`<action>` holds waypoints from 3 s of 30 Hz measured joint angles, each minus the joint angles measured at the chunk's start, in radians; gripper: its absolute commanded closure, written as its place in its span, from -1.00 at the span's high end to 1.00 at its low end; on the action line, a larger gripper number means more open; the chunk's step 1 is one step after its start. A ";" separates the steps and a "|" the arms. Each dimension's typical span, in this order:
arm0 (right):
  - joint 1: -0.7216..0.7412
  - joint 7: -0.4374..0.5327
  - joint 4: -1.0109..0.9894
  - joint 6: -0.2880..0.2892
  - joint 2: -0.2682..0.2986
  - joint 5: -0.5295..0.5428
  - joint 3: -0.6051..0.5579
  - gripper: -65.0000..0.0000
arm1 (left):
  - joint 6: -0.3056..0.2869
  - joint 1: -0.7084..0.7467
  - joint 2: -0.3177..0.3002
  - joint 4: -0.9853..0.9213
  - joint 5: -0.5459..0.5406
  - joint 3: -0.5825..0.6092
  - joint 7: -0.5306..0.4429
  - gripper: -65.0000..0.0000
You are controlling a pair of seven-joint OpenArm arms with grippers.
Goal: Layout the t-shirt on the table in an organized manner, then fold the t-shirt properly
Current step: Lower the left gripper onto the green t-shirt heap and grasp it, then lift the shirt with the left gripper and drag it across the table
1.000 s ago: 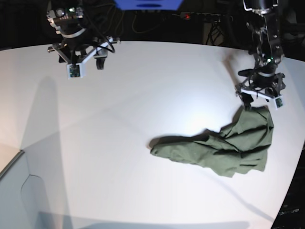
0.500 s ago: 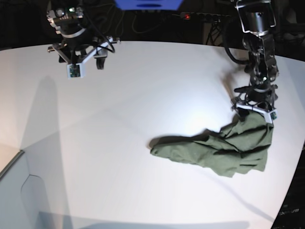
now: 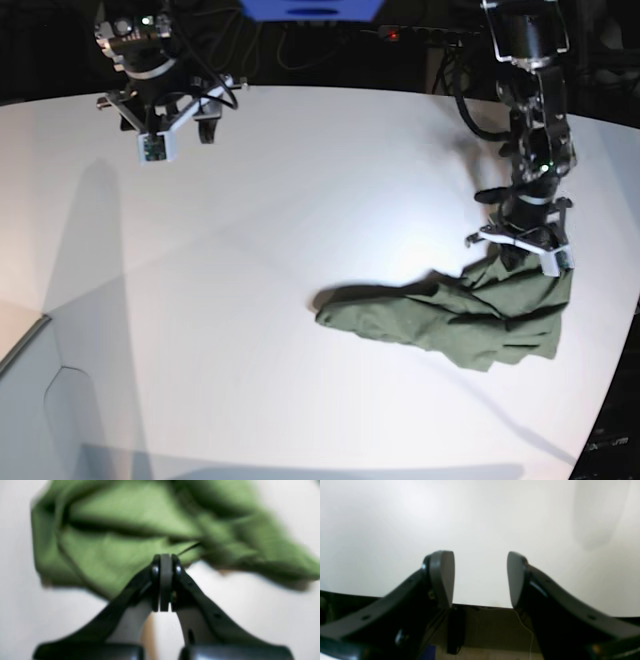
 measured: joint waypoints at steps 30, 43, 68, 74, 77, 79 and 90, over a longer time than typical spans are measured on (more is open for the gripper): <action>0.013 -0.001 -0.001 0.000 0.001 0.000 -0.002 0.03 | -0.008 -0.058 0.035 -0.274 -0.151 -0.150 -0.060 0.32; 0.023 0.001 -0.024 0.000 0.001 0.000 -0.002 0.03 | 0.002 -0.092 0.034 -0.314 -0.151 -0.152 -0.027 -0.96; 0.036 -0.001 -0.026 0.000 0.023 0.000 0.000 0.03 | 0.010 -0.101 -0.010 0.508 -0.151 0.021 0.002 -1.00; 0.037 0.000 -0.026 0.000 0.023 0.000 0.000 0.03 | 0.012 -0.266 -0.026 0.457 -0.149 0.095 0.010 -1.00; 0.033 -0.003 -0.026 0.000 0.018 0.000 0.000 0.03 | 0.009 -0.359 -0.033 0.444 -0.151 0.123 0.010 -1.00; 0.032 -0.003 -0.026 0.000 0.017 0.000 0.000 0.03 | 0.016 -0.415 -0.034 0.446 -0.151 0.148 0.002 -1.00; 0.024 -0.001 -0.026 0.000 -0.006 0.003 0.102 0.03 | 0.008 -0.313 0.127 0.420 -0.152 0.513 -0.002 -1.00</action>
